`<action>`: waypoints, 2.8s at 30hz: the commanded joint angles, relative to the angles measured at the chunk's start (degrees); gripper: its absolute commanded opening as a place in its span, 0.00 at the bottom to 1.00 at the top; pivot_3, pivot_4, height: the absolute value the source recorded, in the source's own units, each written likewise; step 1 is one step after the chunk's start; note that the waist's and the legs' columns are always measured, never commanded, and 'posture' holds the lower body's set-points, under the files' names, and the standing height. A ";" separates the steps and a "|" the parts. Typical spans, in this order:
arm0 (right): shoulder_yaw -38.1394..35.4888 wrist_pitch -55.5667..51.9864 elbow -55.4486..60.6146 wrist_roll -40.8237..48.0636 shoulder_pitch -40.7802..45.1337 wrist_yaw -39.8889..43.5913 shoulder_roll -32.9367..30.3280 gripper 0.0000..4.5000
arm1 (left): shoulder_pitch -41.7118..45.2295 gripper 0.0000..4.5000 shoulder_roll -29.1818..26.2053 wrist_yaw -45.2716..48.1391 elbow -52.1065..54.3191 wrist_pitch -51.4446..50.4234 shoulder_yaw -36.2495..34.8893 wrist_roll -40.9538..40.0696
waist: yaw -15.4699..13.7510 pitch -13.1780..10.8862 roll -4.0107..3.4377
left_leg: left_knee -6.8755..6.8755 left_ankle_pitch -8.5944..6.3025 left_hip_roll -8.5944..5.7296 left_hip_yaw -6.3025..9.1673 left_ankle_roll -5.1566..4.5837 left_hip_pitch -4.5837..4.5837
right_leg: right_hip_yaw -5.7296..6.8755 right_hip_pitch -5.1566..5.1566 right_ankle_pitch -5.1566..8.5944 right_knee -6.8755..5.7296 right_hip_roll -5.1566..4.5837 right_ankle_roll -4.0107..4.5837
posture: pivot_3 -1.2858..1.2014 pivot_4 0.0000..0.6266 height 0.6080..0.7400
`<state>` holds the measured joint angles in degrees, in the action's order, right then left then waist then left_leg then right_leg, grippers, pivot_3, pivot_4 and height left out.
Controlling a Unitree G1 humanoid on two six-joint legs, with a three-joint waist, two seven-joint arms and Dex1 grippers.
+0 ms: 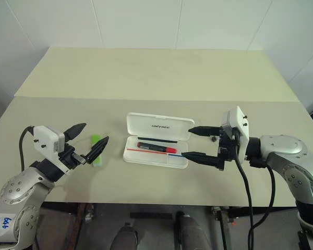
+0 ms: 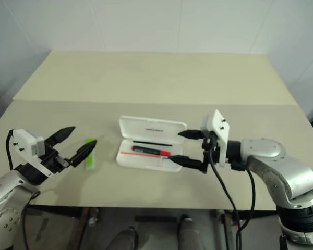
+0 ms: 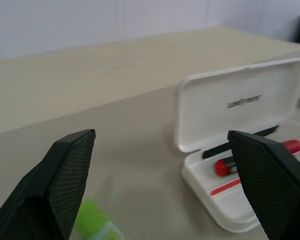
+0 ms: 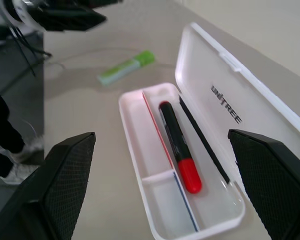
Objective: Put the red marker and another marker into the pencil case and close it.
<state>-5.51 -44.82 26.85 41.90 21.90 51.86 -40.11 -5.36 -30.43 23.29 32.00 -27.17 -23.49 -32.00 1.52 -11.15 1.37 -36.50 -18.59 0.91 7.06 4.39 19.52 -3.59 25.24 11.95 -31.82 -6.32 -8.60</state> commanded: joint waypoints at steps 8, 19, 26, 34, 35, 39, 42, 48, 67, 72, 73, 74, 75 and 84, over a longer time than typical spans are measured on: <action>0.54 5.07 -1.71 -0.93 -1.59 3.07 -1.31 1.00 | -1.17 1.00 5.28 -12.83 1.94 -4.23 5.15 9.54 | 0.00 -0.01 0.02 | -0.01 0.01 0.00 -0.01 0.01 -0.18 | -0.01 -0.19 0.09 0.02 0.00 0.17 | 0.52 0.24 1.00; 0.82 6.83 -2.52 -1.40 -3.73 5.96 -1.79 1.00 | 1.90 1.00 6.55 -18.92 -5.08 -7.09 9.03 18.49 | -0.07 -0.01 0.01 | -0.02 0.01 0.00 0.00 0.01 -0.30 | -0.01 -0.37 0.10 0.08 0.01 0.20 | 0.52 0.24 1.00; 1.04 7.08 -2.08 -2.14 -4.31 5.21 -1.46 1.00 | 3.67 1.00 7.61 -18.34 -6.09 -9.43 10.92 19.36 | -0.07 0.00 0.02 | -0.02 0.00 -0.01 0.00 0.01 -0.33 | 0.00 -0.52 0.10 0.21 0.00 0.19 | 0.52 0.24 1.00; 0.74 7.32 -1.29 -2.81 -5.16 3.63 -1.06 1.00 | 5.83 1.00 7.81 -17.26 -6.63 -16.01 12.19 18.33 | -0.05 0.00 0.02 | -0.02 0.01 -0.01 0.00 0.02 -0.33 | -0.01 -0.56 0.10 0.20 0.00 0.20 | 0.52 0.24 1.00; 0.66 7.27 -1.21 -2.88 -5.26 3.41 -1.11 1.00 | 5.86 1.00 7.76 -17.11 -6.53 -16.91 12.25 18.25 | -0.05 0.00 0.02 | -0.02 0.01 -0.01 0.00 0.02 -0.33 | -0.01 -0.58 0.10 0.19 0.00 0.20 | 0.52 0.24 1.00; 0.39 7.47 -1.03 -3.08 -5.80 3.27 -1.45 1.00 | 6.87 0.96 6.87 -18.11 -7.43 -24.57 12.96 19.27 | -0.04 0.00 0.01 | -0.02 0.00 -0.01 0.00 0.02 -0.33 | -0.01 -0.66 0.10 0.21 0.00 0.20 | 0.52 0.24 1.00; 0.26 7.63 -1.01 -3.23 -5.94 3.17 -1.40 1.00 | 8.17 0.79 6.96 -18.91 -7.71 -29.78 13.18 19.57 | -0.01 0.01 0.00 | -0.02 0.01 -0.01 -0.01 0.02 -0.34 | -0.01 -0.74 0.10 0.20 0.00 0.20 | 0.52 0.24 1.00; 0.22 8.01 -0.94 -3.27 -6.21 3.01 -1.49 1.00 | 9.27 0.34 7.40 -18.69 -7.69 -31.45 13.26 19.89 | 0.28 0.08 -0.08 | -0.02 0.02 -0.01 -0.01 0.01 -0.44 | -0.01 -0.78 0.08 0.17 0.01 0.31 | 0.52 0.24 1.00; -0.16 8.84 -0.67 -3.37 -6.42 2.45 -1.78 1.00 | 20.66 0.24 3.59 -15.80 -22.78 -3.43 7.77 21.62 | 0.83 0.56 -1.39 | -0.12 0.94 1.83 -0.32 -1.21 1.42 | 4.61 -1.12 -0.08 0.95 0.36 1.91 | 0.52 0.24 1.00; -0.46 9.12 -0.16 -3.49 -7.19 1.53 -1.62 1.00 | 25.98 0.24 1.93 -6.65 -26.80 5.36 6.03 17.10 | -0.29 0.24 -0.92 | 0.18 1.18 1.85 -0.65 -0.29 1.03 | 4.08 -0.51 -0.10 0.19 0.51 2.41 | 0.52 0.24 1.00; -0.55 9.19 0.00 -3.45 -7.40 1.28 -1.60 1.00 | 26.90 0.24 1.52 -5.48 -27.18 5.30 6.10 16.39 | -0.37 0.22 -0.89 | 0.17 1.16 1.85 -0.73 -0.22 1.02 | 3.99 -0.50 -0.12 0.19 0.51 2.39 | 0.52 0.24 1.00; -0.67 9.25 0.16 -3.39 -7.59 1.01 -1.59 1.00 | 27.76 0.24 1.19 -4.66 -27.55 5.29 6.25 15.96 | -0.45 0.22 -0.89 | 0.14 1.13 1.85 -0.83 -0.16 1.01 | 3.89 -0.50 -0.14 0.20 0.51 2.35 | 0.52 0.24 1.00; -0.95 9.22 0.54 -3.22 -7.94 0.60 -1.57 1.00 | 28.86 0.24 1.02 -2.50 -27.70 6.27 6.48 14.79 | -0.56 0.21 -0.87 | 0.11 1.11 1.85 -0.96 -0.13 1.00 | 3.80 -0.51 -0.16 0.22 0.51 2.31 | 0.52 0.24 1.00; -1.84 9.36 1.86 -2.77 -9.32 -1.17 -1.87 1.00 | 37.01 0.24 -0.13 13.70 -29.80 14.15 8.46 8.96 | -1.68 0.06 -0.60 | 0.09 0.99 1.85 -1.40 0.03 0.94 | 3.33 -0.47 -0.27 0.24 0.58 2.11 | 0.52 0.24 1.00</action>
<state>-5.28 -36.32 26.68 38.28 12.72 51.12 -41.77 28.96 -29.43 32.47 1.02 -17.31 -15.24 -21.01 -0.16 -11.09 0.77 -36.41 -17.60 2.76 5.66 4.43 20.46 -0.26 24.77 11.68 -31.58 -5.72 -6.49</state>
